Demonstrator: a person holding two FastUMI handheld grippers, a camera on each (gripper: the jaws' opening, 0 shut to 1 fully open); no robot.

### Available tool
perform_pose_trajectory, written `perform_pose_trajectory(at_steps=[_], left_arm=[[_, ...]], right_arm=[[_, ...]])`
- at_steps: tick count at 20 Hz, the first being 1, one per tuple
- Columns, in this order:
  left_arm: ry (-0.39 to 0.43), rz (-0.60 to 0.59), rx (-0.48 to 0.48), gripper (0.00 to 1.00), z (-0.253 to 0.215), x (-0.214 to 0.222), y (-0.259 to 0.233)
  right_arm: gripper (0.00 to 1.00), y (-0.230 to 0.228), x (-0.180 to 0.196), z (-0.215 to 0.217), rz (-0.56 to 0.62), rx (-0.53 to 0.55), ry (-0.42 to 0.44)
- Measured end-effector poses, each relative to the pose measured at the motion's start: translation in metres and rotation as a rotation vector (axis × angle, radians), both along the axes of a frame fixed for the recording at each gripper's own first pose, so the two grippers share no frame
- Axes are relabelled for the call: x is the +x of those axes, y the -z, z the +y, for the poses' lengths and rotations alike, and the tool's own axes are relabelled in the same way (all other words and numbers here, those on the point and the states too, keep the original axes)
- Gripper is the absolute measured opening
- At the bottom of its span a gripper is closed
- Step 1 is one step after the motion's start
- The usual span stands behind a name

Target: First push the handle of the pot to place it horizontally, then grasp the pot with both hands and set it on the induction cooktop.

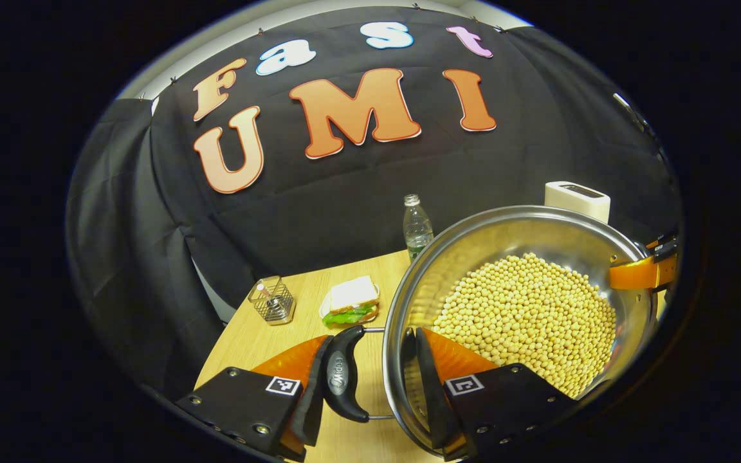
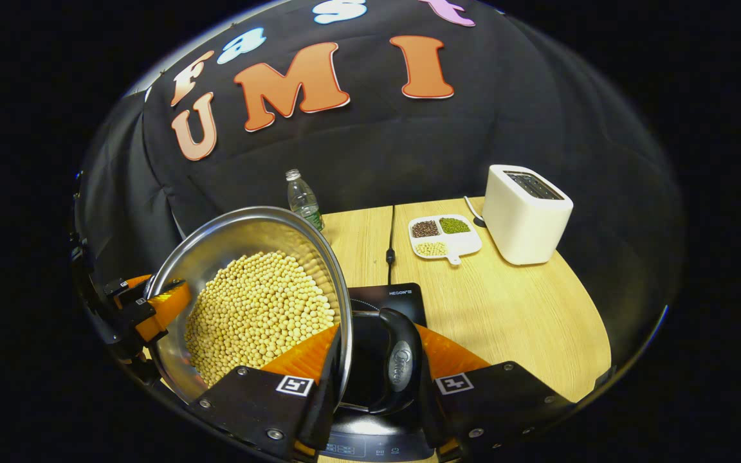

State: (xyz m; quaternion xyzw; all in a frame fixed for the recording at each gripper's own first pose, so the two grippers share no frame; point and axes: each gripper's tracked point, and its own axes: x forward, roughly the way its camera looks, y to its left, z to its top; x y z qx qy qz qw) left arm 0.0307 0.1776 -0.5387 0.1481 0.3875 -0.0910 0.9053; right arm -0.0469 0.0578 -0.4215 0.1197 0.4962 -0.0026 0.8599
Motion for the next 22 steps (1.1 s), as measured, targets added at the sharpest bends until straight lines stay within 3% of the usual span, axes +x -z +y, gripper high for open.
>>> perform_pose_trajectory(at_steps=[22], left_arm=[[0.038,0.094,-0.008,0.64,-0.005,0.01,0.009]], right_arm=[[0.54,0.046,-0.014,-0.034,0.119,-0.025,0.055]])
